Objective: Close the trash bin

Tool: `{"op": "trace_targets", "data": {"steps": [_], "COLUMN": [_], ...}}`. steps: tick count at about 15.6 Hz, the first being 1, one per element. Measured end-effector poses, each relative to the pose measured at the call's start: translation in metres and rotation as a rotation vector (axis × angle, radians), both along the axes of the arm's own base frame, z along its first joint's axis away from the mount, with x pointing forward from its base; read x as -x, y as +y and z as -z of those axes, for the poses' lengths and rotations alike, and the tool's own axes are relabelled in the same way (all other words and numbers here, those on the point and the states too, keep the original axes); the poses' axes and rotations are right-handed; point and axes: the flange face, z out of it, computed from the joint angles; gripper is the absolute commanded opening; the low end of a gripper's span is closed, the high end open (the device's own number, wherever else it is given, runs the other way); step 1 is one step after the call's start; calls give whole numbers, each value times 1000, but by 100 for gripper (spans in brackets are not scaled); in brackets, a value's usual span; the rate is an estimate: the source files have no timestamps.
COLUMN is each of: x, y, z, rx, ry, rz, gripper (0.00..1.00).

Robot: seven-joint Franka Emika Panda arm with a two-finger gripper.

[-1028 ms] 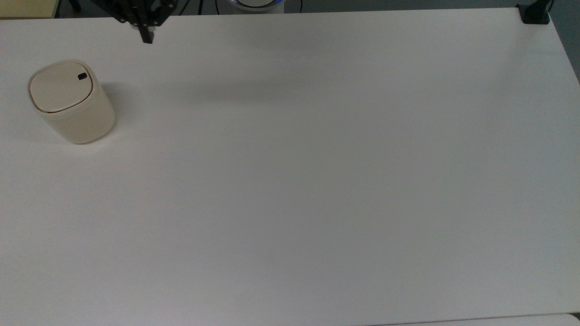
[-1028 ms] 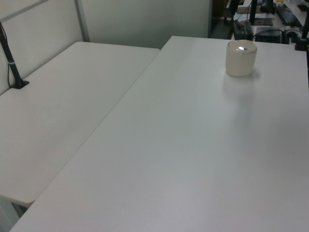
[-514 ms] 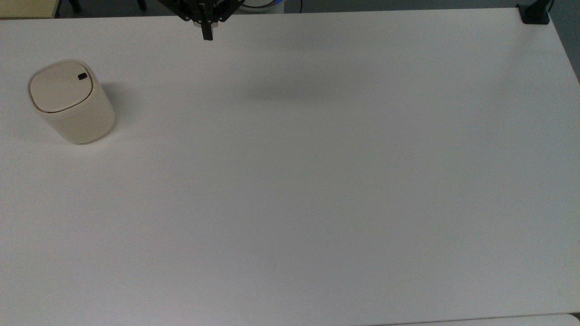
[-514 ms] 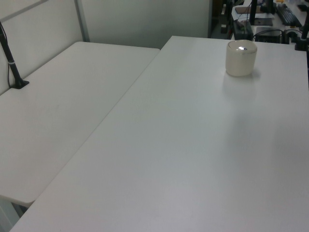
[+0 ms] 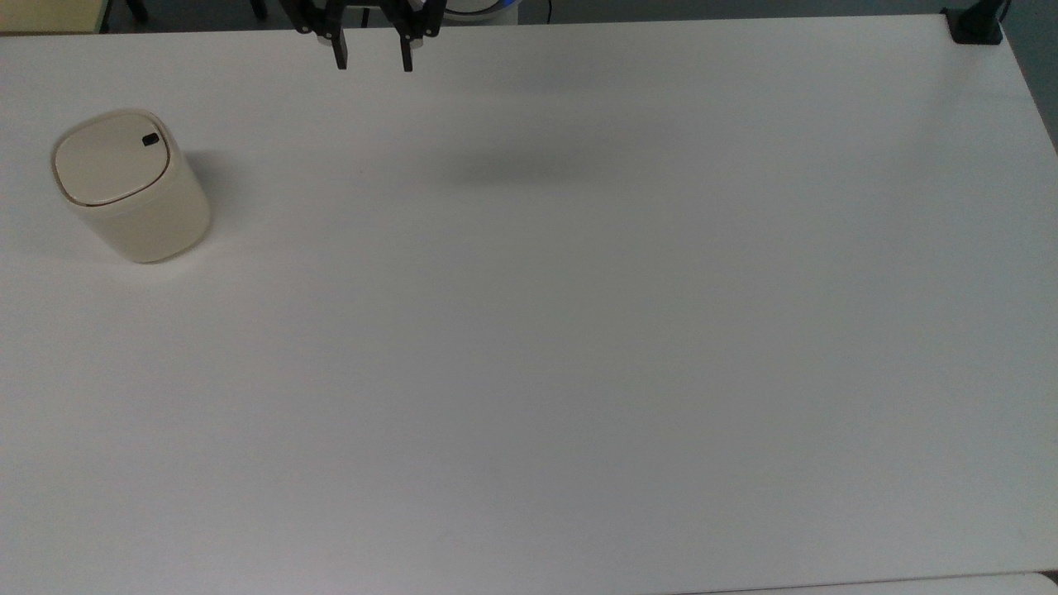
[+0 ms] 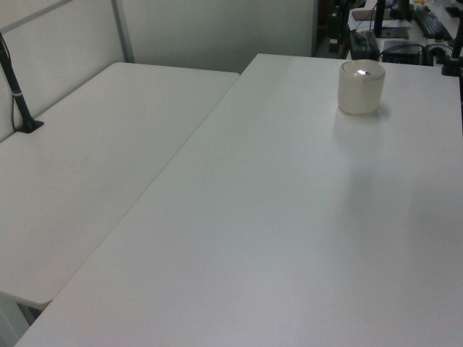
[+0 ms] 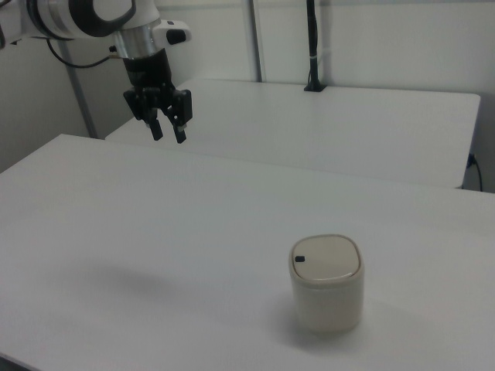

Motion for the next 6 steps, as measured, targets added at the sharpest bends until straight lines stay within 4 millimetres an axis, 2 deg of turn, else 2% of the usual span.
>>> {"op": "trace_targets", "data": {"steps": [6], "x": [0], "y": [-2], "z": [0], "rx": [11], "ry": [0], "rz": [1], "gripper": [100]}}
